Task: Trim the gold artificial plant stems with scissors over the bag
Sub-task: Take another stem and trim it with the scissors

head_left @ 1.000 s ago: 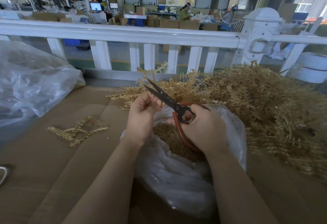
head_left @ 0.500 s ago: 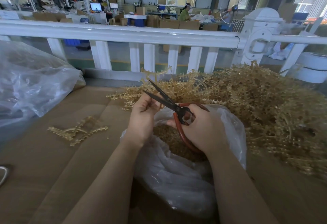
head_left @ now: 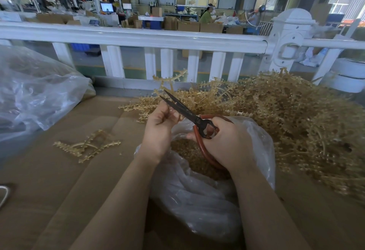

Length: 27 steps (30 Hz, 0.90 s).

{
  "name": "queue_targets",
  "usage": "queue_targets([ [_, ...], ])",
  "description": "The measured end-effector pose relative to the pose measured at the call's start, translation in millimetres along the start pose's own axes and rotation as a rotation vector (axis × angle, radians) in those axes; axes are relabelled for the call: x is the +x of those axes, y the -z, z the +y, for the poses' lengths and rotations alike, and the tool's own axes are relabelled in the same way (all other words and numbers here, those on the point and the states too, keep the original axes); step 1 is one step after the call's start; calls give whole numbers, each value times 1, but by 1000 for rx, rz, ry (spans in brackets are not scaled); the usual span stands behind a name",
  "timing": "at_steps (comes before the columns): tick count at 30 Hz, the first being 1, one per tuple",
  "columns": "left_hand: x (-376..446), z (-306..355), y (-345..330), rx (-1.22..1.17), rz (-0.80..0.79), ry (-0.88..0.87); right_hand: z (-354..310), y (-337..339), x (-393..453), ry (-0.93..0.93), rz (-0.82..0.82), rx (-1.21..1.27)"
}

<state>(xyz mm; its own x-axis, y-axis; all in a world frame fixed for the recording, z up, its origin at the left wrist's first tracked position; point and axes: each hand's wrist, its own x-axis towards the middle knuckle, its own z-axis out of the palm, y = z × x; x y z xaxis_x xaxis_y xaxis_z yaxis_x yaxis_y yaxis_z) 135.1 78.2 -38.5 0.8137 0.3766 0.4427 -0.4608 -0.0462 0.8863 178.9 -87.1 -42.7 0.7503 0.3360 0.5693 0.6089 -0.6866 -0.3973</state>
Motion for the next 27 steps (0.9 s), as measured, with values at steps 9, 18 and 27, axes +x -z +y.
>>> queue_targets([
  [9,-2,4,0,-46,-8,11,0,-2,1,-5,26,-26],
  [18,0,4,9,-269,58,109,0,-1,1,2,47,97],
  [27,-1,8,9,-239,61,115,1,-2,2,6,8,167],
])
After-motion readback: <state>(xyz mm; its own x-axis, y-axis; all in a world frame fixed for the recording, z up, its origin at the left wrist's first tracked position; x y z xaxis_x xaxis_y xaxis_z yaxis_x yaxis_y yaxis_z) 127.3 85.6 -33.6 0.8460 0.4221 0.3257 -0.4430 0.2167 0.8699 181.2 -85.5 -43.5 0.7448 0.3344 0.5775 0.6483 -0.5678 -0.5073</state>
